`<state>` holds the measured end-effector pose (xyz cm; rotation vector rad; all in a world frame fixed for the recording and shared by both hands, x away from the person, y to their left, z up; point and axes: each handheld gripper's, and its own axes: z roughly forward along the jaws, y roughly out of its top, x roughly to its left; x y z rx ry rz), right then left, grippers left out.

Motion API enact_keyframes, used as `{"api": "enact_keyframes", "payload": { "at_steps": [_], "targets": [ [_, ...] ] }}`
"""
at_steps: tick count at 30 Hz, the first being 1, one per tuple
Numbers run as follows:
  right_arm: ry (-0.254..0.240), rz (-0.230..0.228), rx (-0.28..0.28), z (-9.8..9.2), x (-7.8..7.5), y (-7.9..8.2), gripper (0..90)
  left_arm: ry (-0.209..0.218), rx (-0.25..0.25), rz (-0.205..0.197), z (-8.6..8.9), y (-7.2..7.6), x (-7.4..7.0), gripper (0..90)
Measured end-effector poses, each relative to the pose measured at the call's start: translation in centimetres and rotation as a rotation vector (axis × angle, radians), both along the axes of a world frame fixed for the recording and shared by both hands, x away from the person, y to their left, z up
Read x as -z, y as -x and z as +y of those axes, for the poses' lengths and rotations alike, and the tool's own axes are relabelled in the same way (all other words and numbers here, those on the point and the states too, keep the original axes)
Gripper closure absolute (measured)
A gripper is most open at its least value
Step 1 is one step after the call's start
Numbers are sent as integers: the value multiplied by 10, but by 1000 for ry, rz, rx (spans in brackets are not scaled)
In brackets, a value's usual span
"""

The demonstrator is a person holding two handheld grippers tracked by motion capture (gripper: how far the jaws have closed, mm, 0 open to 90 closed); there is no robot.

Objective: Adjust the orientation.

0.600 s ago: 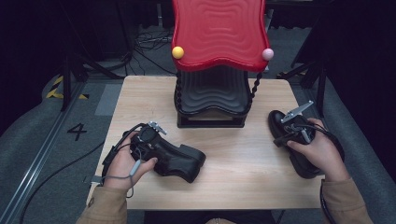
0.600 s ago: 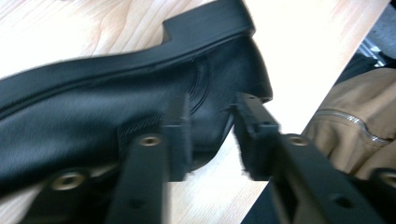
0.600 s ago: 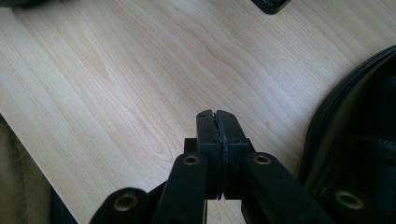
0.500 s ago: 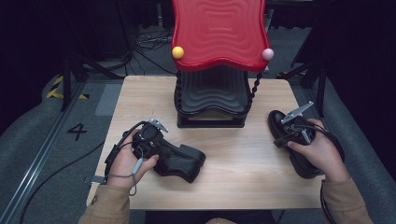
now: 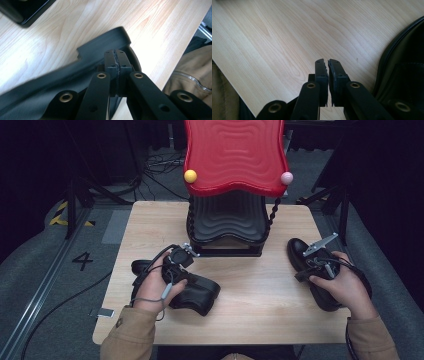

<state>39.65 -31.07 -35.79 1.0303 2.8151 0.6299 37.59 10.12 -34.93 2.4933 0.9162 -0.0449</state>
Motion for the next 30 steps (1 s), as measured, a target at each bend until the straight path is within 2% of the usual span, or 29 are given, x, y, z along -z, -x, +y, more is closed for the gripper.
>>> {"api": "enact_keyframes", "payload": {
  "at_steps": [6, 9, 12, 14, 17, 23, 25, 30],
  "targets": [
    [8, 6, 3, -2, 4, 3, 860, -39, 43, 14, -25, -11, 15, 900],
    [10, 8, 4, -3, 4, 5, 859, -56, 44, 14, -30, -12, 17, 900],
    [14, 13, 7, -4, 5, 7, 856, -76, 56, 31, -38, -15, 23, 900],
    [15, 15, 7, -4, 6, 7, 855, -84, 59, 25, -39, -17, 25, 900],
    [22, 18, 6, -4, 7, 8, 852, -91, 49, 25, -40, -19, 26, 900],
    [26, 18, -2, -1, 8, 8, 849, -147, 41, -16, -50, -21, 24, 900],
    [28, 21, -4, -1, 8, 8, 846, -161, 27, -18, -53, -23, 23, 900],
    [25, 18, -6, 0, 7, 9, 843, -162, 2, -28, -58, -33, 22, 900]
  ]
}}
